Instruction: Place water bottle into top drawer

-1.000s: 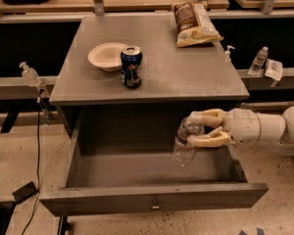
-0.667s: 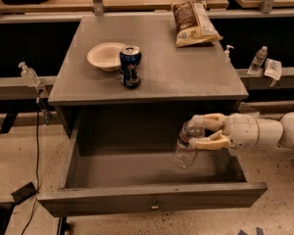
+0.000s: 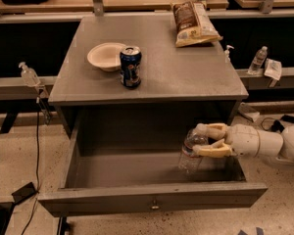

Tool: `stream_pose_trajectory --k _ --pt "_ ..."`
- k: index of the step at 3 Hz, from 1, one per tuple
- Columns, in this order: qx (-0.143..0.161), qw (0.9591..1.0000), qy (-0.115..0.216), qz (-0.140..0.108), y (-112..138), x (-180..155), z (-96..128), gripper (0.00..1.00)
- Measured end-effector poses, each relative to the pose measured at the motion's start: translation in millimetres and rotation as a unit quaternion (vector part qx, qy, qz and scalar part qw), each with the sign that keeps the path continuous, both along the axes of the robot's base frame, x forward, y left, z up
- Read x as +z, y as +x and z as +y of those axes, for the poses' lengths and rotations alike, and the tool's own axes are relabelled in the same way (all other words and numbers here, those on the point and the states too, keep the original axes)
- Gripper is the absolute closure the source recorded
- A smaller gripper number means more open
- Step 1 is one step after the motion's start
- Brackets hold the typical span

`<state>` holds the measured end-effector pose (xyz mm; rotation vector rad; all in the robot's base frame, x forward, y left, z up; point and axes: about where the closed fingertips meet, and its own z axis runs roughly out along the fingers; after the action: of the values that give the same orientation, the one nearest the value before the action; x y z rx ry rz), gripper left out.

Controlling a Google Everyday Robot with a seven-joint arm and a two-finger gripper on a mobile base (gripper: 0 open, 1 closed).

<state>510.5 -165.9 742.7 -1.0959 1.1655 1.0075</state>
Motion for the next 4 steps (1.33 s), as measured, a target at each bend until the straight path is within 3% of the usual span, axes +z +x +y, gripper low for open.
stream_pose_trajectory --k 3,4 --pt "0.009 0.9996 -0.025 0.003 -2.7 -18.5 1.8 0.33" --pt "0.013 0.9996 -0.024 0.003 -2.5 -17.8 6.1 0.00"
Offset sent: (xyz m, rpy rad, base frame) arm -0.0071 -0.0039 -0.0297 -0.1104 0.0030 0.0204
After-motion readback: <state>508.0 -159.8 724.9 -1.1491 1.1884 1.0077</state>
